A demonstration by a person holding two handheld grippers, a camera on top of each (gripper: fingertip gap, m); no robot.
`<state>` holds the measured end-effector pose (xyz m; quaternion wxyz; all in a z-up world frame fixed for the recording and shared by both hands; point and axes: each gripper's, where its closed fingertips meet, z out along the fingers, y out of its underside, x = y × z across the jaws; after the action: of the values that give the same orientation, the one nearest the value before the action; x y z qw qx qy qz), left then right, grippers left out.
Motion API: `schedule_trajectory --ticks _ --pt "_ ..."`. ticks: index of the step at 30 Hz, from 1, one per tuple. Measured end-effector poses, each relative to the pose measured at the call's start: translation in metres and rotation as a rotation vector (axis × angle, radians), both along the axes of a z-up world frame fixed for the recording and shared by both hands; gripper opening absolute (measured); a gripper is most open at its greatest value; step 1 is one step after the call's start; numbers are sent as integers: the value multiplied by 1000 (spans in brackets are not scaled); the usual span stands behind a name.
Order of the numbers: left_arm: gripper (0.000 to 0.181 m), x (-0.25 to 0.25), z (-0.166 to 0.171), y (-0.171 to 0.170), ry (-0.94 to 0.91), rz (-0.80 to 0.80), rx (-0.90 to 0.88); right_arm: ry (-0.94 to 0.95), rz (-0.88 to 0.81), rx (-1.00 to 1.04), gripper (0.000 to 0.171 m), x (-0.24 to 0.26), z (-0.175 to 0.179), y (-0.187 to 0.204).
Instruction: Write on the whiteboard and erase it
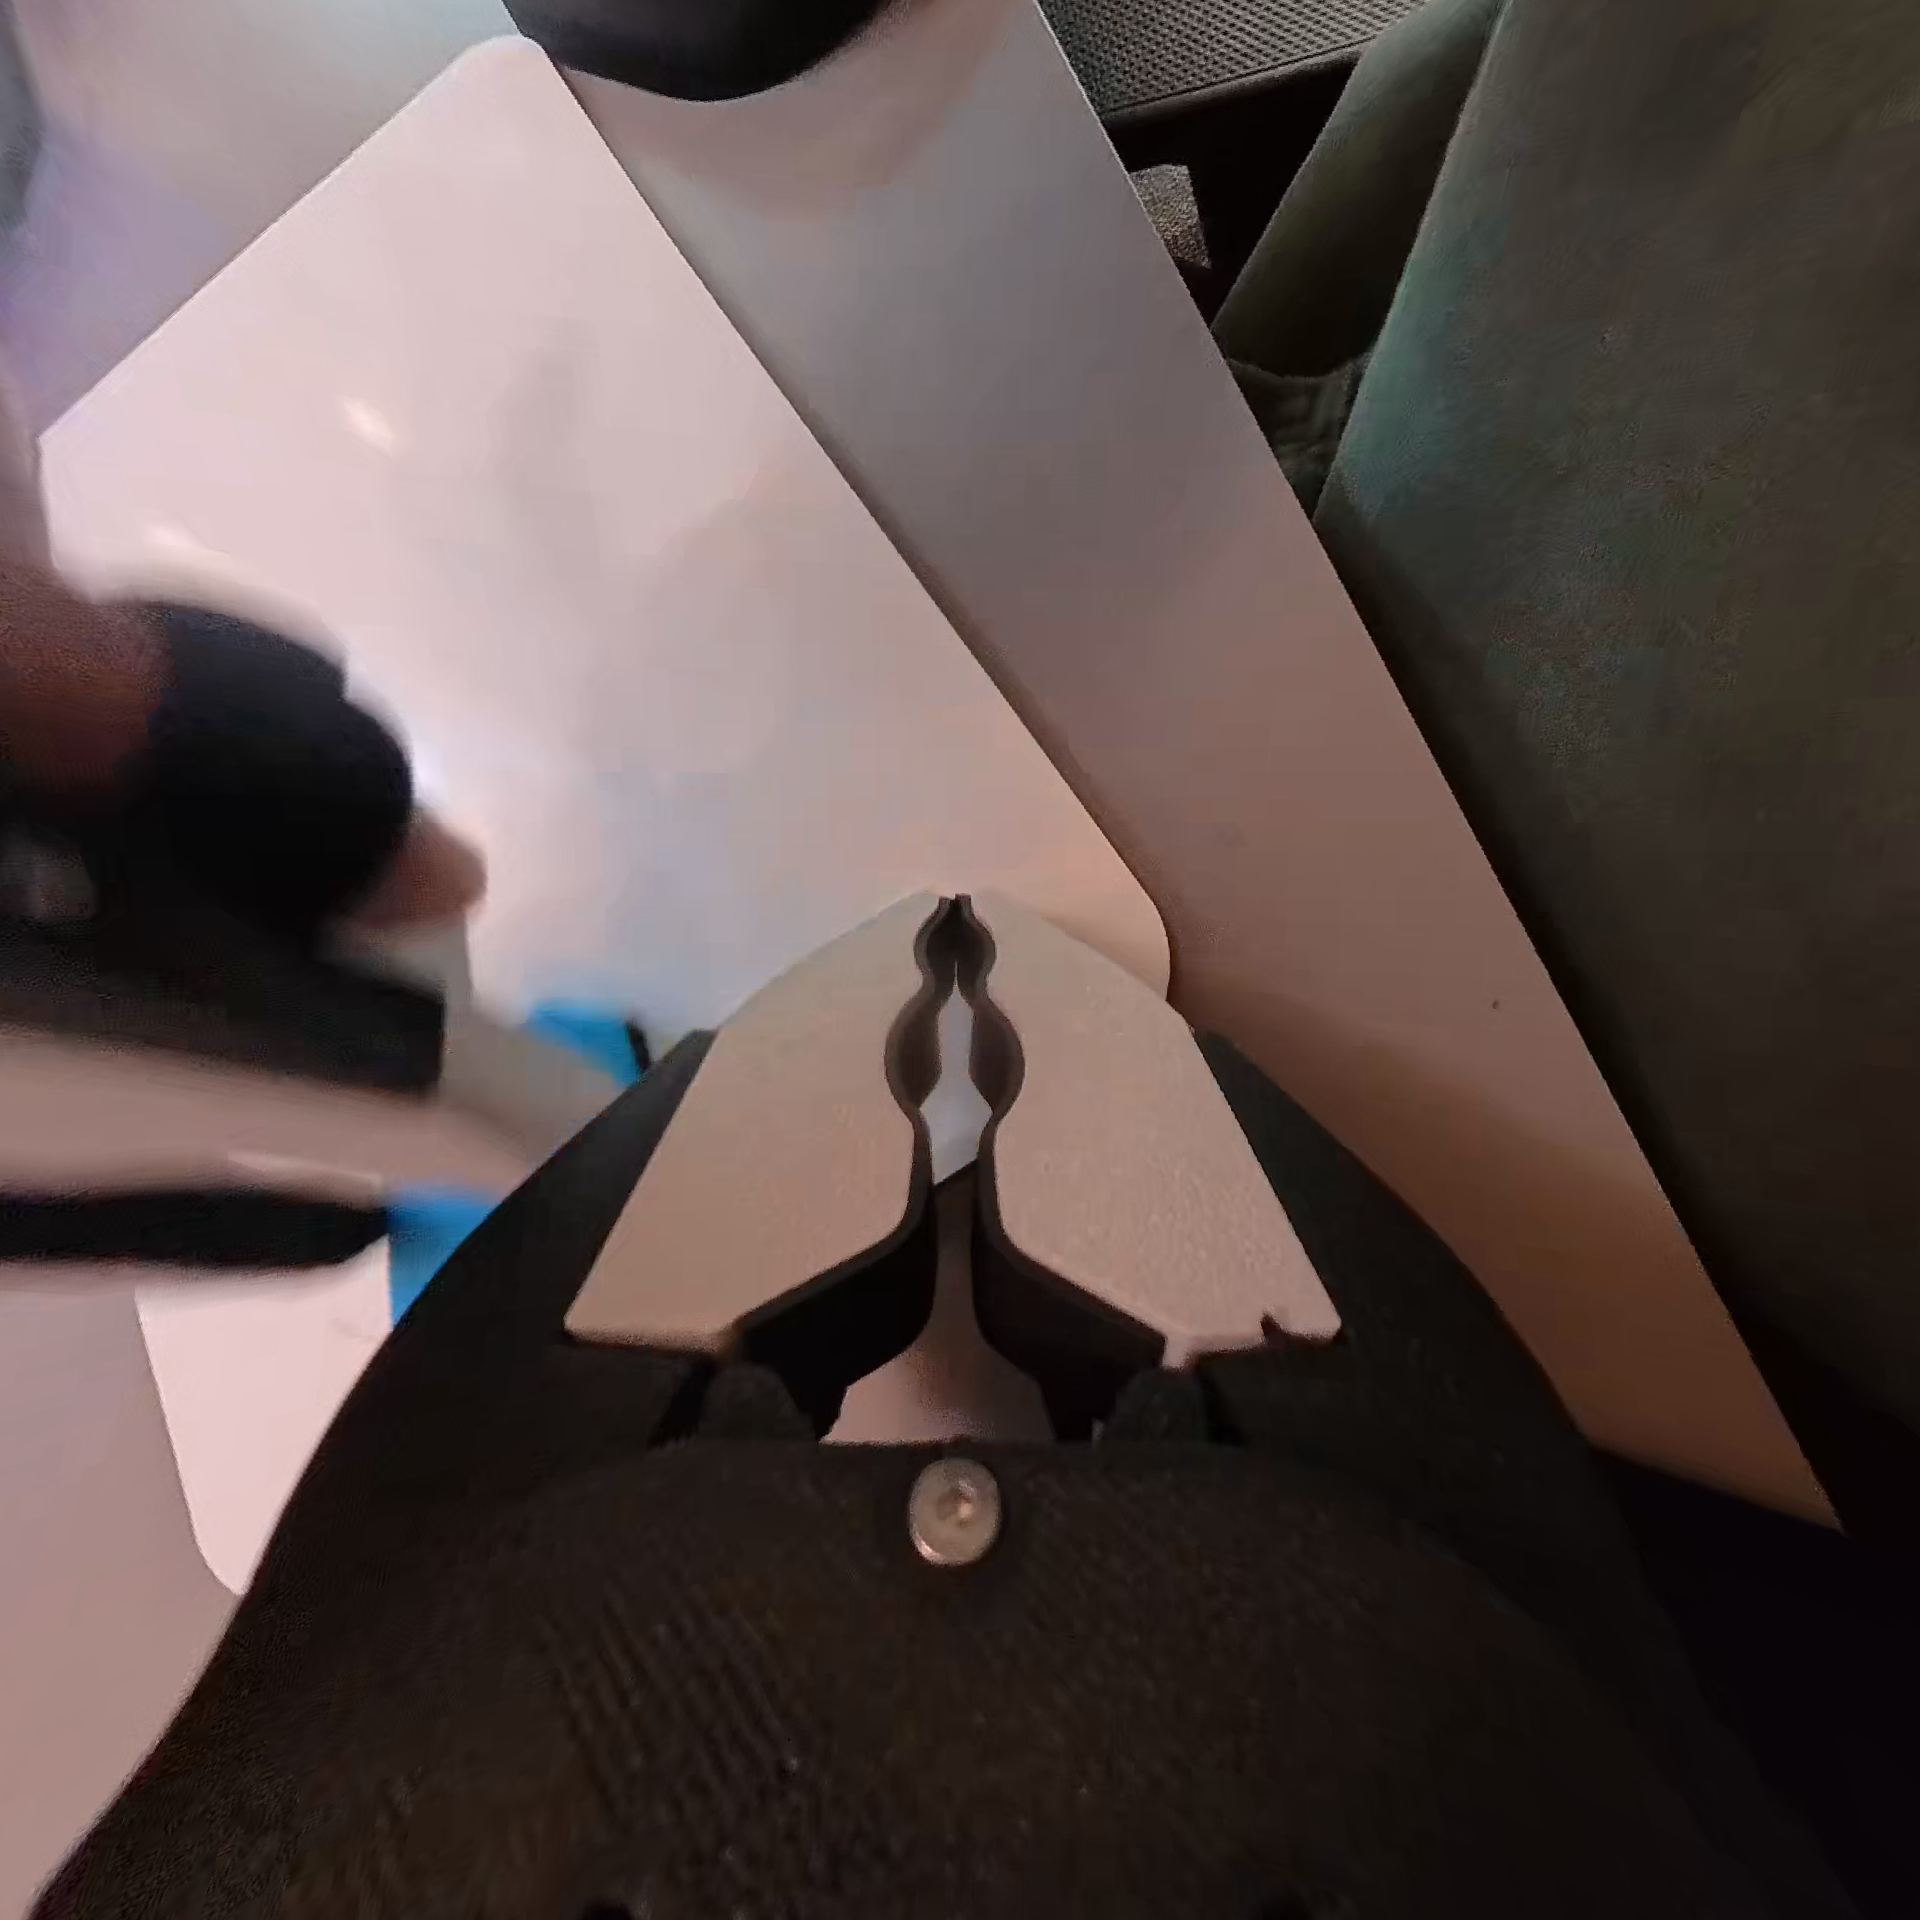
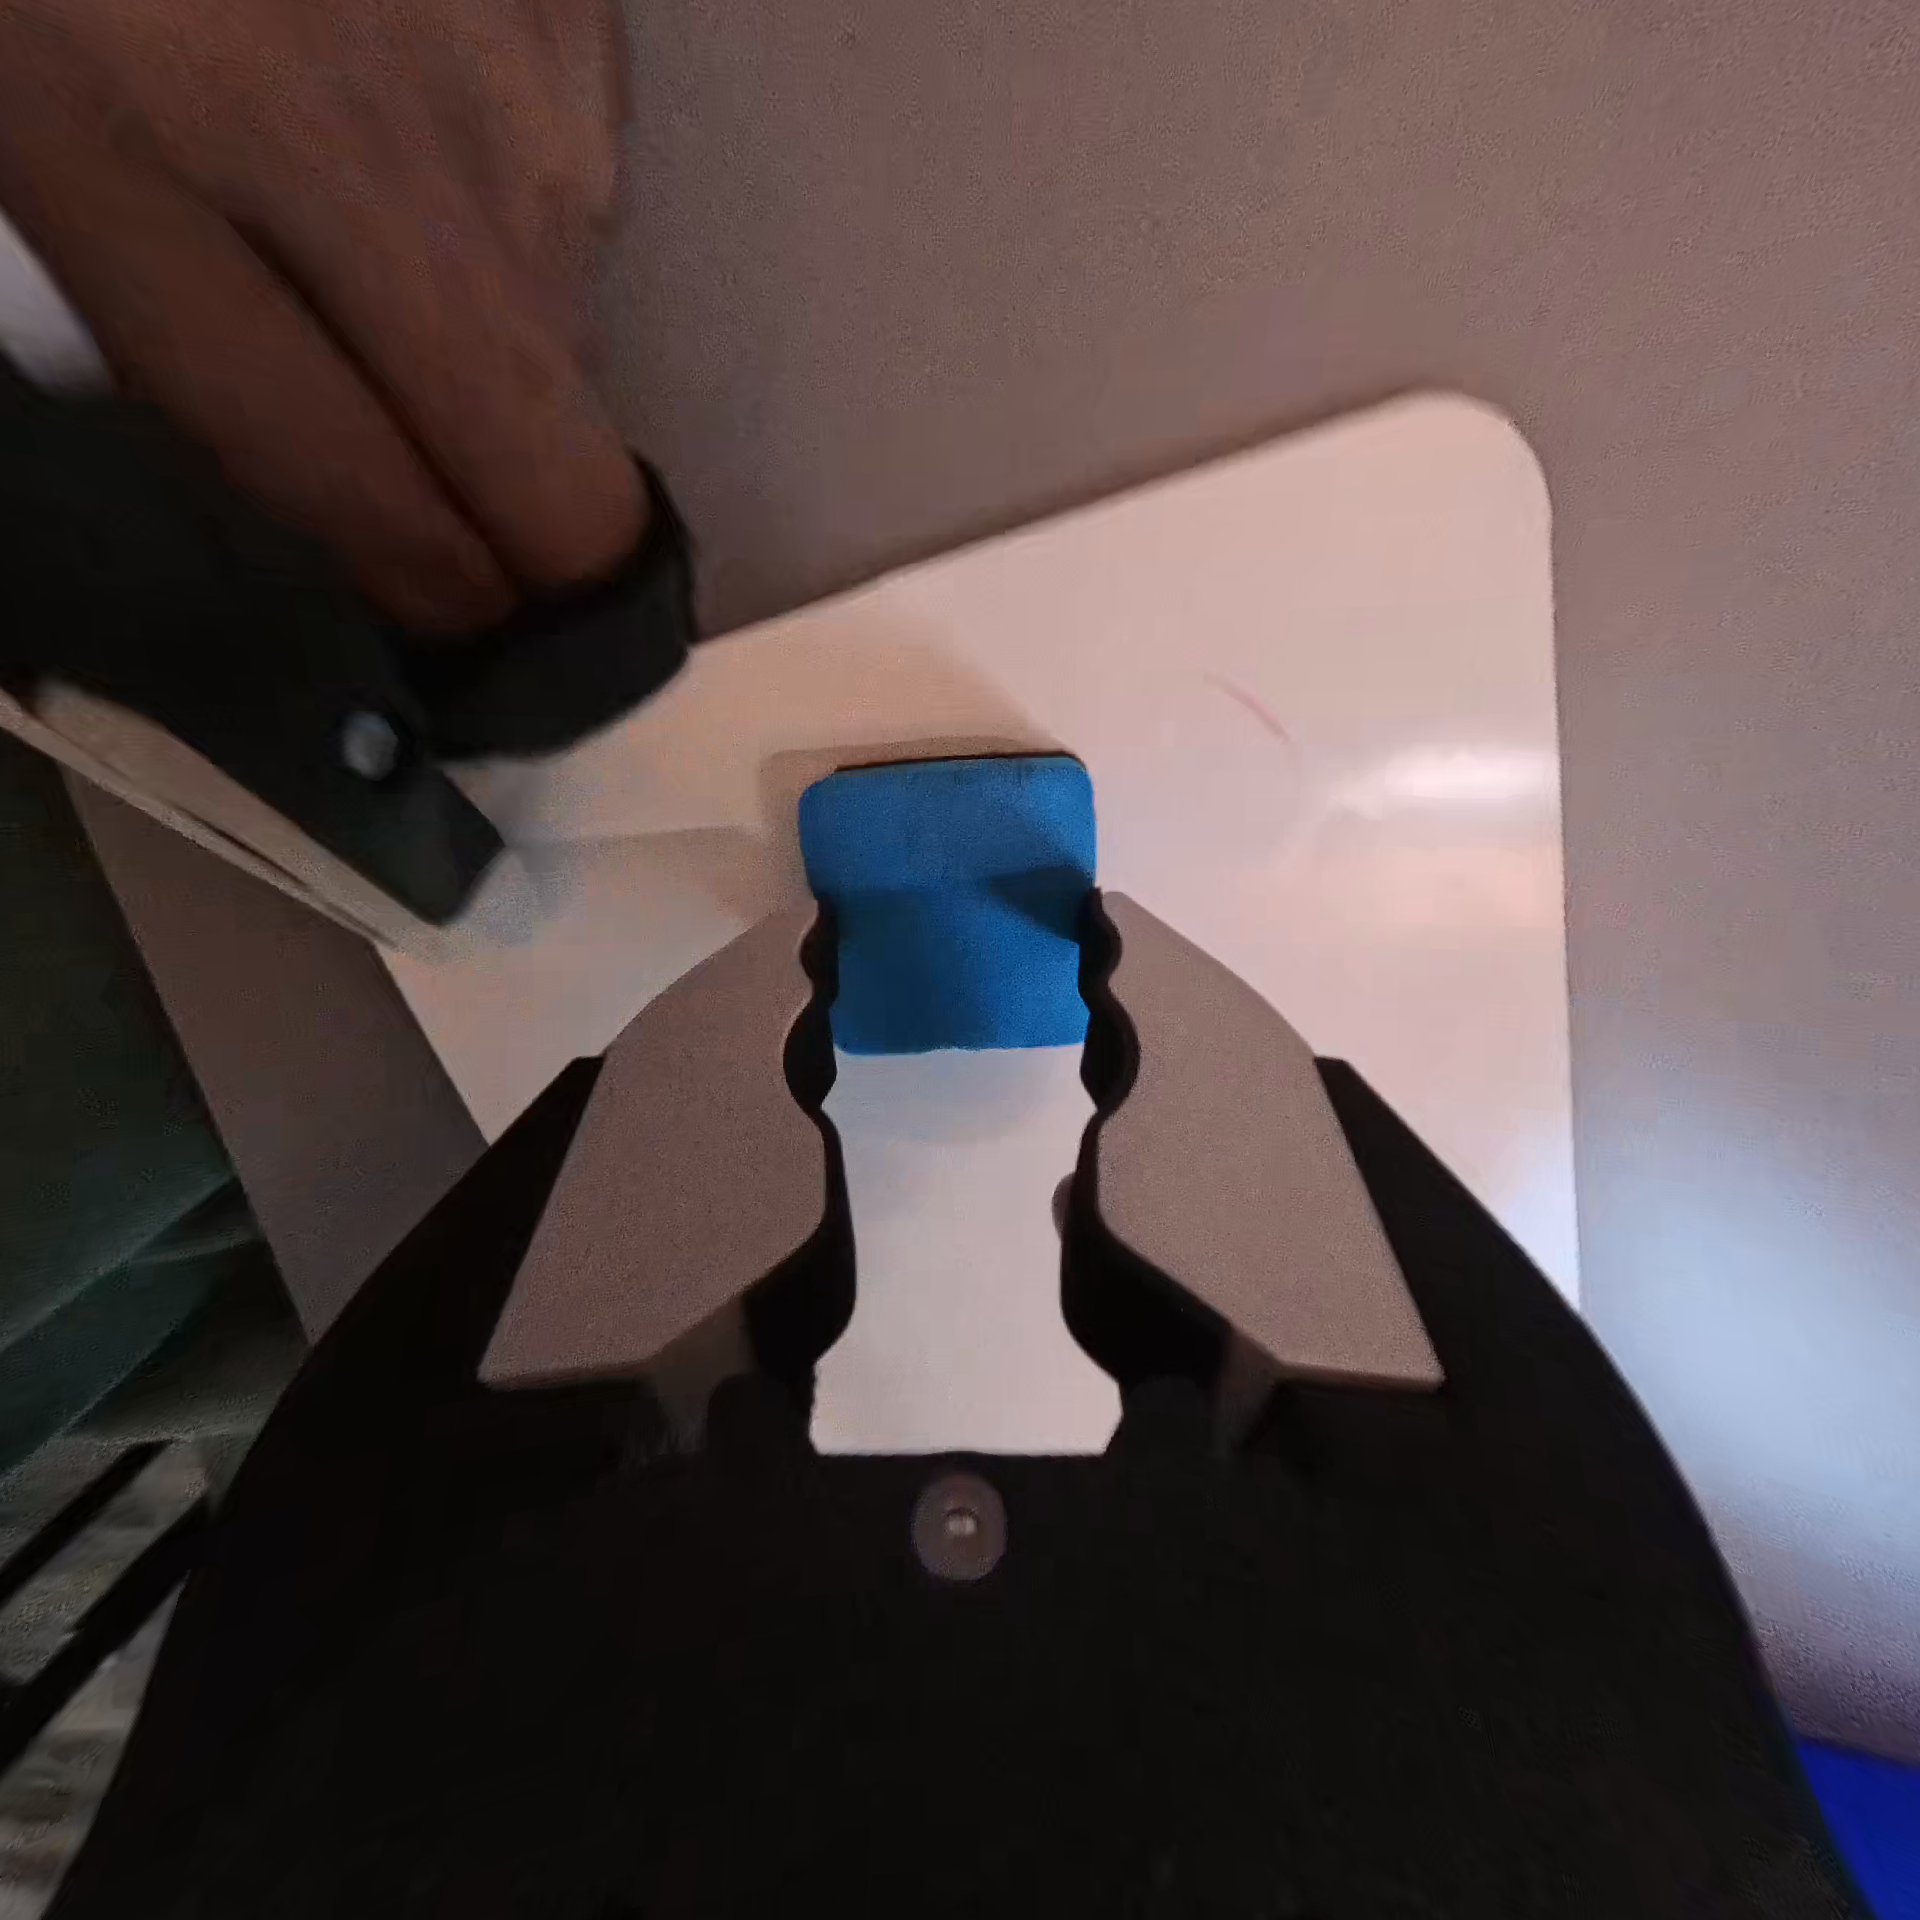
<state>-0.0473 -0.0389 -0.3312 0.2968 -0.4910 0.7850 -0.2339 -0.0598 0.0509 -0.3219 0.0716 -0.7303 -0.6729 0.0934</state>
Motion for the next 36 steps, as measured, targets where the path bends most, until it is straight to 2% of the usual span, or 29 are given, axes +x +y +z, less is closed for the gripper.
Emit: schedule_trajectory --ticks 2,4,5,6,7,9,10,11,13,15,16,18,21,23,24,26,28,29,32,34,36 --pt "1 0 0 0 -3 9 14 50 -25 13 46 -26 0 24" --pt "1 -1 0 -2 -9 13 24 50 -180 33 46 -9 0 78" --pt "1 -1 0 -2 -7 11 33 19 -238 39 45 11 0 92" --pt "0 0 0 -2 -6 9 36 3 -251 30 45 25 0 88" --pt "0 0 0 -2 -6 5 33 0 -205 9 45 27 0 69" --pt "0 0 0 -3 -3 2 1 -8 -24 7 45 -2 0 23" --pt "0 0 0 -3 -2 7 -9 4 52 21 45 -23 0 13" --pt "0 1 0 -3 -3 12 -3 20 54 23 45 -36 0 21" --pt "1 1 0 -2 -10 17 31 17 -110 41 46 -22 0 76" --pt "1 1 0 -2 -14 14 31 -11 -276 16 45 30 0 107" --pt "0 1 0 -2 -18 10 25 -7 -302 -8 45 49 0 99" --pt "0 1 0 -2 -22 6 12 -13 -235 -33 45 61 0 51" --pt "0 1 0 -3 -20 9 8 -17 8 -8 46 20 0 -26" --pt "0 1 0 -4 -25 13 20 42 23 3 46 -7 0 -27" --pt "0 1 0 -5 -25 13 10 84 -52 10 46 -10 0 -3" --pt "1 2 0 -5 -25 19 20 92 -248 38 46 20 0 61" --pt "1 2 0 -4 -24 21 29 36 -469 46 46 92 1 108" --pt "1 2 0 -3 -26 21 40 35 -572 36 46 131 1 120" --pt "1 2 0 -2 -25 24 41 42 -795 33 46 227 1 116" --pt "1 2 0 -2 -25 24 31 42 -844 27 46 256 1 93" --pt "0 2 0 -2 -29 27 38 50 -837 19 46 260 1 64"
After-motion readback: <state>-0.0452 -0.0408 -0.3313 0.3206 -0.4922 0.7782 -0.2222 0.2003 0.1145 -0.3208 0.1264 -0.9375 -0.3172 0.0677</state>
